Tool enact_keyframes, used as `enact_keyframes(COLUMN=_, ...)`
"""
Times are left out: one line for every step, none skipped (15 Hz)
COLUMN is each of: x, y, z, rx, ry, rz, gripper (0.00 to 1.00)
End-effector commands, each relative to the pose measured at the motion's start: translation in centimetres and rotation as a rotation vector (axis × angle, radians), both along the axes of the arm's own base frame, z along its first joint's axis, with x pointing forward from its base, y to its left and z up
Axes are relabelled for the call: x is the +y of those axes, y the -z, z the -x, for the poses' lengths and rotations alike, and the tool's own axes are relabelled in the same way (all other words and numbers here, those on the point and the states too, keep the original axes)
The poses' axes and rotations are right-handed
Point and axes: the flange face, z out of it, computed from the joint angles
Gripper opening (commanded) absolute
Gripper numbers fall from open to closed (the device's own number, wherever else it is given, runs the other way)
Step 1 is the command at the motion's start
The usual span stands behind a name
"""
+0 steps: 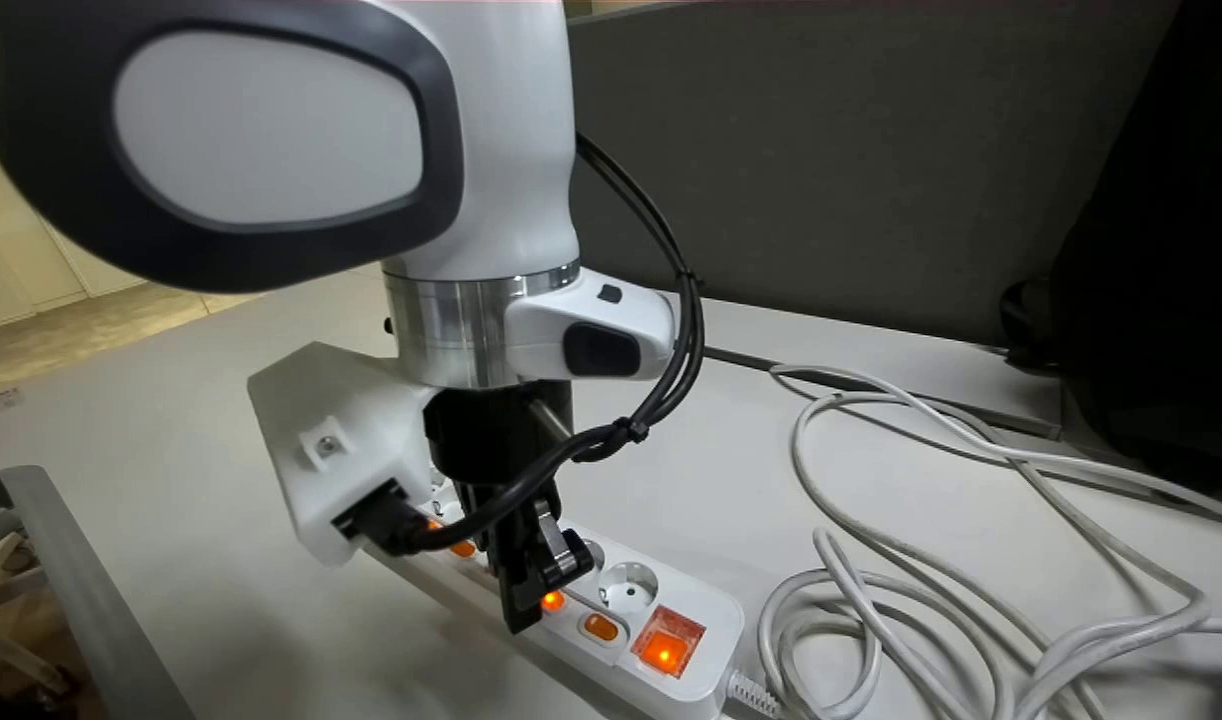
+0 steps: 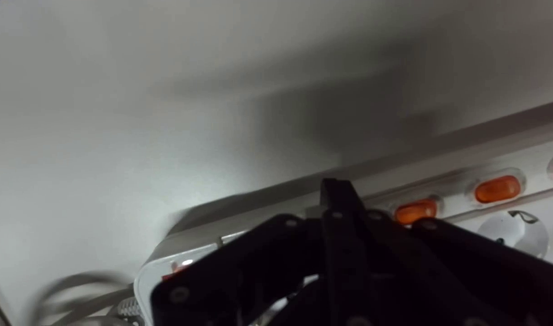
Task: Turn off the third switch from the right
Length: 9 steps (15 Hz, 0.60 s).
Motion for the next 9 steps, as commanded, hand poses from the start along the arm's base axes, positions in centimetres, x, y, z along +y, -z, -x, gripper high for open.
enact_keyframes(x=0.0, y=-0.4, z=0.0, rx=-0.013, ry=-0.005, rz=0.010, gripper=0.00)
enact_keyframes(x=0.1, y=-0.7, z=-0.1, rx=-0.026, ry=-0.007, rz=0.014, gripper=0.00)
enact_keyframes(x=0.1, y=-1.2, z=-0.3, rx=-0.043, ry=-0.012, rz=0.021, gripper=0.00)
enact_keyframes(x=0.1, y=-1.6, z=-0.5, rx=-0.058, ry=-0.018, rz=0.028, gripper=0.00)
enact_keyframes(x=0.1, y=-2.1, z=-0.7, rx=-0.076, ry=-0.026, rz=0.039, gripper=0.00)
enact_keyframes(x=0.0, y=-2.4, z=-0.9, rx=-0.093, ry=-0.034, rz=0.051, gripper=0.00)
enact_keyframes(x=-0.1, y=-2.8, z=-1.1, rx=-0.109, ry=-0.042, rz=0.063, gripper=0.00)
enact_keyframes(x=-0.2, y=-3.1, z=-1.3, rx=-0.121, ry=-0.050, rz=0.071, gripper=0.00)
enact_keyframes(x=-0.4, y=-3.4, z=-1.4, rx=-0.131, ry=-0.056, rz=0.080, gripper=0.00)
